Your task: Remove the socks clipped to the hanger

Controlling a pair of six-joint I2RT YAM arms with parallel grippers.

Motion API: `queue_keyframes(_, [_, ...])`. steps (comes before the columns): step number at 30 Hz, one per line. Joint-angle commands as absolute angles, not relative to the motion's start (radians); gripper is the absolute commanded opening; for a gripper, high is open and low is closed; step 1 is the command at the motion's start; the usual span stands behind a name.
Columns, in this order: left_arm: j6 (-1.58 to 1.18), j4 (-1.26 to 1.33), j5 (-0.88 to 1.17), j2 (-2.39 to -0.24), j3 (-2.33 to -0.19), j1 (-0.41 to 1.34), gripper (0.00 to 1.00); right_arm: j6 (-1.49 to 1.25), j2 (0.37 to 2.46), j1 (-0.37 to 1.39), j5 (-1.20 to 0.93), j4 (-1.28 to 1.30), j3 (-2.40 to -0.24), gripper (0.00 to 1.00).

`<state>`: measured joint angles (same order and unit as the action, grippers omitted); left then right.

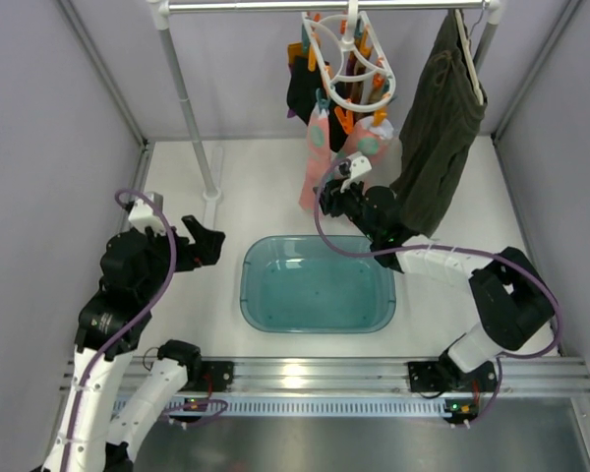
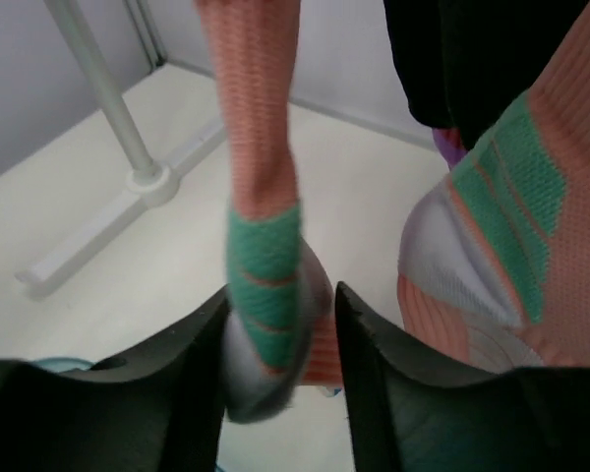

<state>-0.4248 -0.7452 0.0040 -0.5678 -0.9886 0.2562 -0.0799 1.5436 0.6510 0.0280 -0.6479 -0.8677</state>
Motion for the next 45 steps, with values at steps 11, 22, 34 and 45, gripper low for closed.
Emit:
queue_keyframes(11, [-0.483,-0.552,0.133,-0.759,-1.235,0.256,0.99,-0.106,1.493,0.719,0.034,-0.922,-0.827,0.0])
queue_keyframes(22, [-0.48,-0.477,0.198,-0.903,-1.387,0.256,0.99,-0.14,1.246,0.758,-0.098,-0.789,-0.715,0.0])
queue_keyframes(34, [-0.61,-0.073,0.523,-1.149,-1.437,0.256,0.99,-0.155,0.933,0.756,-0.169,-0.321,-0.721,0.0])
queue_keyframes(45, [-0.349,-0.057,-0.036,-1.39,-1.646,0.603,0.99,-0.138,1.017,0.768,-0.069,-0.21,-0.816,0.0])
